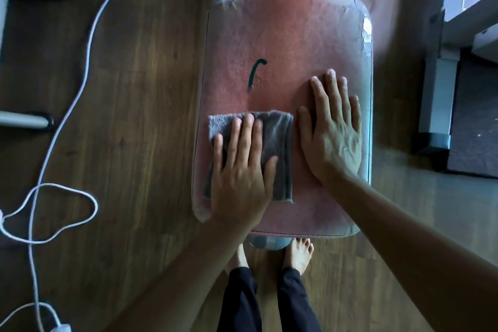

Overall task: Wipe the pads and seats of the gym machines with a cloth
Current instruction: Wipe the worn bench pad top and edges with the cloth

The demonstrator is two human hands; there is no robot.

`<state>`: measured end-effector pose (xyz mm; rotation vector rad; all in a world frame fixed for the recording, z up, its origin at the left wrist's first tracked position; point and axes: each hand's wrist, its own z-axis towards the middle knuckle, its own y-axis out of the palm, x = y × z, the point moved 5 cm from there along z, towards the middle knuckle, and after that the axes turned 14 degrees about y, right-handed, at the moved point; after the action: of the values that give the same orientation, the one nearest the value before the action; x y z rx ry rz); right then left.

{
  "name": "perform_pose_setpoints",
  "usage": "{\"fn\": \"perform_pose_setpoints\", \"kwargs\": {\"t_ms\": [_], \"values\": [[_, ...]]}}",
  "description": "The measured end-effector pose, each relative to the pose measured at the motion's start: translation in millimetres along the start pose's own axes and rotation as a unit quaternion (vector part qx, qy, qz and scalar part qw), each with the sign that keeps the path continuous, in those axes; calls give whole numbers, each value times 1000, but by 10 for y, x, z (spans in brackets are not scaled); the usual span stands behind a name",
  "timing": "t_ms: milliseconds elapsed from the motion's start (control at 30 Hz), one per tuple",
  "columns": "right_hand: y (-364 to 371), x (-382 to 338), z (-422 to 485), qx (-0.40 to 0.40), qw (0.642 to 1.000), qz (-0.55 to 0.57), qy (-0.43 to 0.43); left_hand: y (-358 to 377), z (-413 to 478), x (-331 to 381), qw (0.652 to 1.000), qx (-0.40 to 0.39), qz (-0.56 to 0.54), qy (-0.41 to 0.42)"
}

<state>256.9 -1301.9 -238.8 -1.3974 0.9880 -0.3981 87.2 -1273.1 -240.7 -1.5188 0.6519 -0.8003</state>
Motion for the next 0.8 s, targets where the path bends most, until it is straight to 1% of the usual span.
{"fn": "perform_pose_setpoints", "kwargs": {"t_ms": [100,200,300,367,500,567,633,700,800], "values": [[-5,3,2,2,1000,-6,4,-16,172,-104,1000,8,2,23],[-4,-6,16,5,1000,-3,3,-12,418,-201,1000,9,15,20],[5,-9,5,-3,1000,-8,4,6,175,-55,1000,8,2,-5],[-6,-8,0,-4,1000,-11,7,10,79,-6,1000,3,-10,-8],[-3,-20,10,3,1000,-13,4,1,459,-211,1000,12,14,20],[9,-17,10,4,1000,-12,6,-3,532,-234,1000,11,17,15],[-13,-11,-6,4,1000,-5,3,-11,392,-148,1000,14,9,0],[-99,-26,85,10,1000,9,-9,-22,241,-82,1000,10,-5,-3],[-172,-39,448,27,999,19,-8,-9,387,-174,999,9,0,32]]}}
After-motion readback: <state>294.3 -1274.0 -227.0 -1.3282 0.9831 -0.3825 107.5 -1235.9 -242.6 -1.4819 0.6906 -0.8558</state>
